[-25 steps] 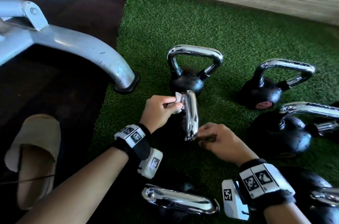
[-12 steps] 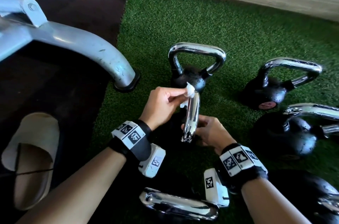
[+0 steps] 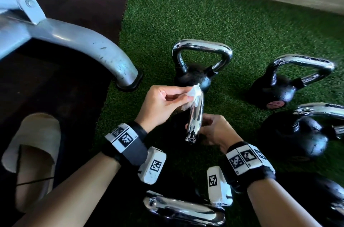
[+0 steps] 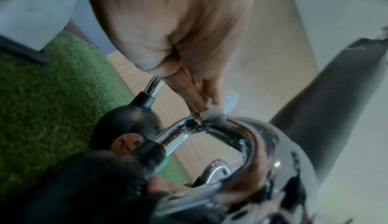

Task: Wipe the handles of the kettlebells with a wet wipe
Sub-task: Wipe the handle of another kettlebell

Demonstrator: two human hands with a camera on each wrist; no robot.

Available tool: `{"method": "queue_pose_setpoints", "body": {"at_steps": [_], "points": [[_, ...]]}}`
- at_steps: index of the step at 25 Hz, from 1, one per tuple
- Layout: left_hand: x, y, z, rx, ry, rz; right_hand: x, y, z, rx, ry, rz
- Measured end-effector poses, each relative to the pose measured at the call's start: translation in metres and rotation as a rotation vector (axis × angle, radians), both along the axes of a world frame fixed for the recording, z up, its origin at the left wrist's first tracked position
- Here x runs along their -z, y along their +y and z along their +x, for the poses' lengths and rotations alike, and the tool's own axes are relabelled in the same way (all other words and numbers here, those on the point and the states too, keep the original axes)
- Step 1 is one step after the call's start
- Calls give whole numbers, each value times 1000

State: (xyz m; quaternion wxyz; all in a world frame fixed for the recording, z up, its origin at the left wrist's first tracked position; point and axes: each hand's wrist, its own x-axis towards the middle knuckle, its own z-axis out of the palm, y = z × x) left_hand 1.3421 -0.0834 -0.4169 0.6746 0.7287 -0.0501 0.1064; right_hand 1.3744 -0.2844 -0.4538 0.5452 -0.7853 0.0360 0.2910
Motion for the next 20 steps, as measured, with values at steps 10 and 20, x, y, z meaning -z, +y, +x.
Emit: {"method": "queue_pose_setpoints", "body": {"at_steps": [10, 20], "points": [[-14, 7, -19, 146, 290, -46, 8, 1, 2, 6, -21, 1], [21, 7, -66, 205, 224, 56, 15, 0, 0, 36, -11, -14]]}}
